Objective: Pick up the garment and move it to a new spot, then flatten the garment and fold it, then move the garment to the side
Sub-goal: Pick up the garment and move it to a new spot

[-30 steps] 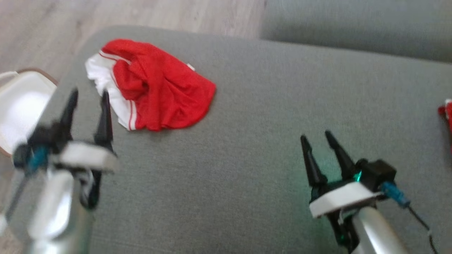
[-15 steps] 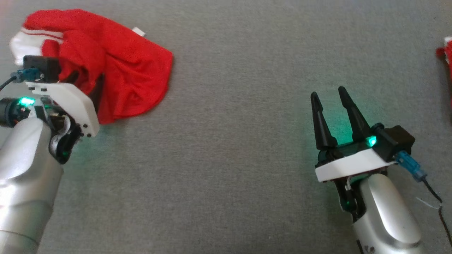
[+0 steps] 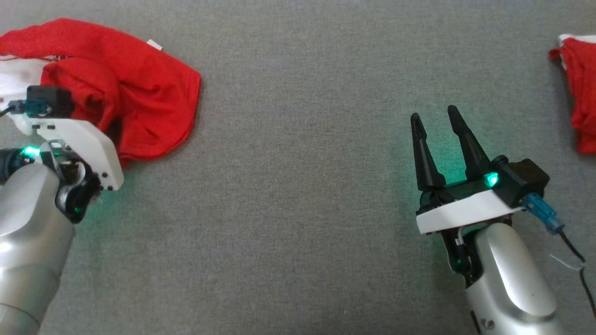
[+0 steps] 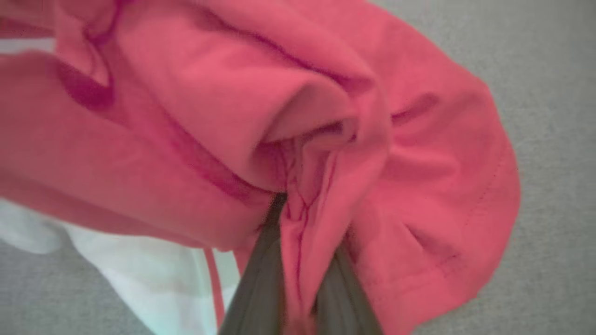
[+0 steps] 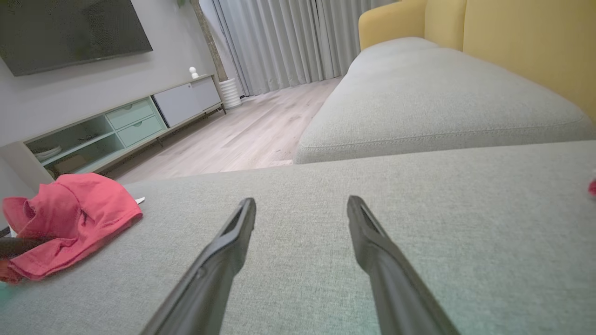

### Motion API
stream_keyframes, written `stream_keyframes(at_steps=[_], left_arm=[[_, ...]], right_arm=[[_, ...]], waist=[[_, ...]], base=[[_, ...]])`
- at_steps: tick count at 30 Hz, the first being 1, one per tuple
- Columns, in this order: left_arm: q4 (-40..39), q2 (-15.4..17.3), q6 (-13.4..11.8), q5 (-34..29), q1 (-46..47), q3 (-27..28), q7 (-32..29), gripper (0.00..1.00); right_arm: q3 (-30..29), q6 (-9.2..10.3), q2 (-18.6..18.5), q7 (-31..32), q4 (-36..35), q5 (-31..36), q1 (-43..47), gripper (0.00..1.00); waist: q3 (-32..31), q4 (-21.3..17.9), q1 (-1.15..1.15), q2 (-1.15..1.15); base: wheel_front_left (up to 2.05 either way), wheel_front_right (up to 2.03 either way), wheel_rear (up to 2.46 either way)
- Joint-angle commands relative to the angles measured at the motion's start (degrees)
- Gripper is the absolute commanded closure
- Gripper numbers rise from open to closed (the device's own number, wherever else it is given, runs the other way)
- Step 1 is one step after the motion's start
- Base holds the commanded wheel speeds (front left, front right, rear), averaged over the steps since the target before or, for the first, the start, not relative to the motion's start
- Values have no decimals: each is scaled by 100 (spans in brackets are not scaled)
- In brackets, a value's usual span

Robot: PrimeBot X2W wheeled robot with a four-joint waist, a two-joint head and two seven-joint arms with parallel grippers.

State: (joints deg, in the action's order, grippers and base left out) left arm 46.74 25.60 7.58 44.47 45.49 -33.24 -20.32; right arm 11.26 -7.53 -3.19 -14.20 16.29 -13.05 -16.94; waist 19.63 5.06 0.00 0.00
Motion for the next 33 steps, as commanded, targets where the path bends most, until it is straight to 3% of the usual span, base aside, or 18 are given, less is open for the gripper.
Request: stream_keyframes(at_steps=[1,6,12,19,27,33], left_arm=[[-101,325,-9,65,190,179,217,100],[-345,59,-9,437,203,293,1017,100],[-773,-320,-9,646,129,219,1530,100],[-1266,-970,-34,568,90,-63,1907,100],[-1654,-1753,-262,372,169,-386,2193,100],[-1826,-2104,-416,244,339,-607,2410,100]], right_arm=[[136,4,31,-62,-155,-3,-81,0],[162,4,31,-67,-75,-72,-20,0],[193,4,31,-72,-13,-161,12,0],[242,4,31,-77,17,-294,23,0],[223,4,31,-79,-106,-394,-7,0],[306,4,31,-79,-185,-525,-47,0]], waist=[[-95,-21,0,0],[-368,-68,0,0],[-571,-161,0,0],[-679,-434,0,0],[-567,-876,0,0],[-438,-1249,0,0]], base=[[0,0,0],[0,0,0],[0,0,0],[0,0,0],[0,0,0],[0,0,0]])
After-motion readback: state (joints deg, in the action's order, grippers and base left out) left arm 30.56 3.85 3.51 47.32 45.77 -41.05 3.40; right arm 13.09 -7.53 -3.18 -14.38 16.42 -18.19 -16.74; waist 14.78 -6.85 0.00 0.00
